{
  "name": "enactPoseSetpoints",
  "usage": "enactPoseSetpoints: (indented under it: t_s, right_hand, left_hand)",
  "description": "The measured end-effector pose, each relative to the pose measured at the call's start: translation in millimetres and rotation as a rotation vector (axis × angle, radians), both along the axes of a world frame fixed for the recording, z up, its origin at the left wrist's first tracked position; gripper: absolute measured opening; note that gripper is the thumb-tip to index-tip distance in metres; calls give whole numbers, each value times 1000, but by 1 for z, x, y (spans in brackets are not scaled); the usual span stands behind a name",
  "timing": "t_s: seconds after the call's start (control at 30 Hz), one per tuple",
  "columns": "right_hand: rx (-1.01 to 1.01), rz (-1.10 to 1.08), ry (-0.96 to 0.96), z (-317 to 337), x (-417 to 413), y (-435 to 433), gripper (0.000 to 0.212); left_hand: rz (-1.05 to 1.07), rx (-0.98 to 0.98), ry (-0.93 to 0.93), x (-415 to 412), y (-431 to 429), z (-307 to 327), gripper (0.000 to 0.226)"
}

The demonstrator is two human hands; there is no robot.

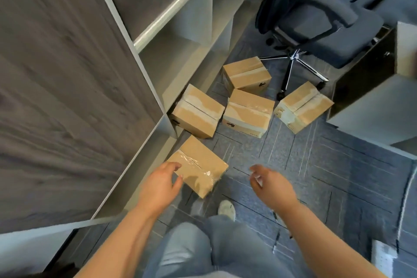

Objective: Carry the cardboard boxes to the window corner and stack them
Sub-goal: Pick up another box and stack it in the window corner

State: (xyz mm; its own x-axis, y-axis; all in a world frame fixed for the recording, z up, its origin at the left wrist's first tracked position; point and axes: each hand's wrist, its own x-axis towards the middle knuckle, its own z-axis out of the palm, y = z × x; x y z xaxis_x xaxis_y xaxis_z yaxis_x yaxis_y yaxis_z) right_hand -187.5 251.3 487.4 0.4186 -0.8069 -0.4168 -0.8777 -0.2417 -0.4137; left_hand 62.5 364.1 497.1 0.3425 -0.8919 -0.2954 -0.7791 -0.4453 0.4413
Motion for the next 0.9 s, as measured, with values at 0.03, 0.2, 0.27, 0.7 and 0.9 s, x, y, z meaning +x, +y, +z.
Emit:
enactPoseSetpoints:
  t_s: [0.03, 0.2, 0.27, 0.7, 0.9]
  right_hand:
    - [4, 28, -7, -2, 14, -13, 31]
    - [25, 46, -58, -27, 75, -58, 29]
    - [44, 1, -73, -45, 92, -69, 29]
    - [267, -504, -59, -292, 138, -49, 26]
    - [307, -643, 26, -444, 149, -38, 61]
  left_hand:
    - [18, 33, 10, 8, -5, -3, 34]
    - [38, 148, 54, 50, -30, -35, 51]
    - [32, 193, 58, 68, -45, -56, 34]
    - [-246, 427, 56, 129, -148, -300, 37]
    - [-311, 519, -10, 147, -167, -443, 47]
